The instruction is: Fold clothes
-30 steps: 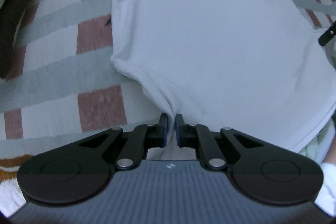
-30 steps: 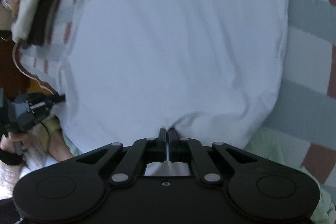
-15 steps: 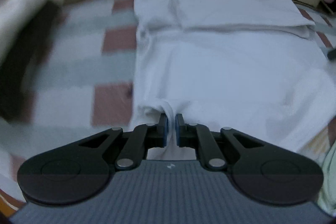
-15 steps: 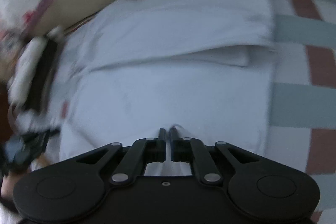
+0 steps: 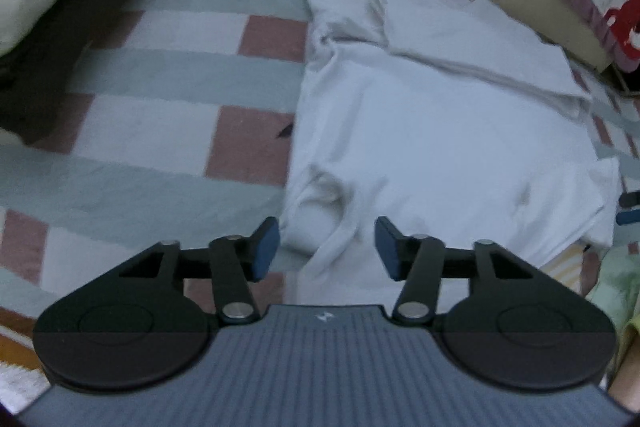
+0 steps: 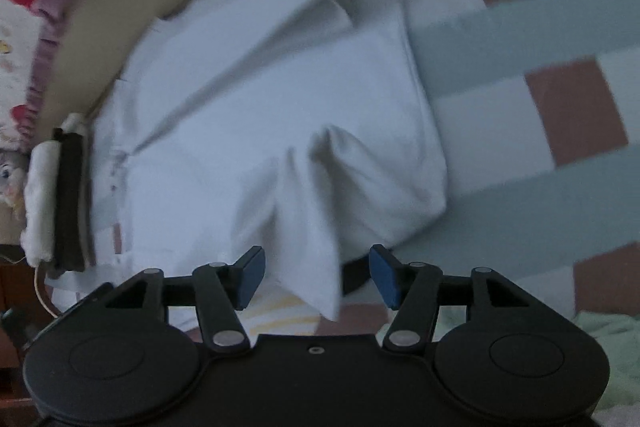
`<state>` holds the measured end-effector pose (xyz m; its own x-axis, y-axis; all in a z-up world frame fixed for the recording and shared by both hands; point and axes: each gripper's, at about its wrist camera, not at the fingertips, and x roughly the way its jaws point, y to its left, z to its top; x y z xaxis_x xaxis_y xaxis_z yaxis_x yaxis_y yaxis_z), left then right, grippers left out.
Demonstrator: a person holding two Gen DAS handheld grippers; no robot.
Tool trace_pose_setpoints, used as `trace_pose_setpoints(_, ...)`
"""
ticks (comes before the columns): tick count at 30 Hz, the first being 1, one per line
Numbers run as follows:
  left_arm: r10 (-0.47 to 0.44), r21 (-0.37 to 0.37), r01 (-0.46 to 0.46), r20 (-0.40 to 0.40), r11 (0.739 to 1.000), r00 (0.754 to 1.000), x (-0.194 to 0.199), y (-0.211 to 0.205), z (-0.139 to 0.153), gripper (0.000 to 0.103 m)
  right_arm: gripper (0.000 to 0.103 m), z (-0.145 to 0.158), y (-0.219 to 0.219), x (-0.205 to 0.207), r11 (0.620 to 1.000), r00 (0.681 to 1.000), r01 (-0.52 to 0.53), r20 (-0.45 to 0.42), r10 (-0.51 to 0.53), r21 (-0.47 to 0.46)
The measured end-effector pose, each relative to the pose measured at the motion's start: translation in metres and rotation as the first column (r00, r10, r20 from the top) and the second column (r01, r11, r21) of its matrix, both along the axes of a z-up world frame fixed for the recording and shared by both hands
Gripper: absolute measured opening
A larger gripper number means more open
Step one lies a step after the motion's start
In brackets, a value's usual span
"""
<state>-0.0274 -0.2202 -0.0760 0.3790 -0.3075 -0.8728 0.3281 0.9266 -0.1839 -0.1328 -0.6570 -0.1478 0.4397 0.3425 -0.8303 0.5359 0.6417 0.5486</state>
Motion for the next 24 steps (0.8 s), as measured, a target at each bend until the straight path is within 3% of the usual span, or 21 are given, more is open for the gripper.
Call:
trace_pose_setpoints(6,-0.028,0.066,0.033,-0.081,0.997,0.996,0.0,0.001,-0.026,0.056,0.063,-0.017,-0.004,0.005,0.999,0.998,-0.027,-0.054,0.028,0.017)
trace_pose_setpoints(11,-0.034,0.089,0.044,-0.113,0.995,0.993,0.004,-0.002,-0.039,0.056,0.063,-0.028,0.005,0.012,0.996,0.99,-0.088,-0.112,0.09,0.022)
trace_pose_setpoints(14,-0.043,0.101,0.052,-0.089,0.994,0.995,0.003,-0.009,-0.041,0.057,0.06,-0.032,0.004,0.012,0.995,0.992,-0.084,-0.095,0.089,0.053)
trace_pose_setpoints(16,-0.049,0.109,0.057,-0.074,0.992,0.996,0.003,-0.014,-0.042,0.061,0.032,-0.039,0.004,0.015,0.989,0.991,-0.1,-0.08,0.109,0.11)
trace_pose_setpoints(18,-0.055,0.117,0.062,-0.058,0.991,0.997,0.002,-0.019,-0.043,0.072,0.011,-0.045,0.007,0.017,0.976,0.991,-0.118,-0.041,0.127,0.182)
trace_pose_setpoints(20,-0.062,0.125,0.066,-0.042,0.99,0.997,0.001,-0.024,-0.044,0.075,0.01,-0.043,0.005,0.017,0.97,0.993,-0.116,0.013,0.116,0.212)
trace_pose_setpoints(22,-0.068,0.132,0.071,-0.027,0.989,0.997,0.001,-0.029,-0.045,0.059,0.01,-0.036,0.003,0.015,0.967,0.993,-0.106,0.07,0.092,0.231)
trace_pose_setpoints(23,-0.075,0.115,0.077,-0.018,0.99,0.997,-0.002,-0.029,-0.039,0.021,0.009,-0.028,0.0,0.01,0.968,0.992,-0.096,0.102,0.074,0.232)
trace_pose_setpoints(24,-0.082,0.099,0.082,-0.008,0.992,0.997,-0.004,-0.029,-0.032,0.004,0.009,-0.018,-0.004,0.005,0.969,0.99,-0.085,0.133,0.055,0.234)
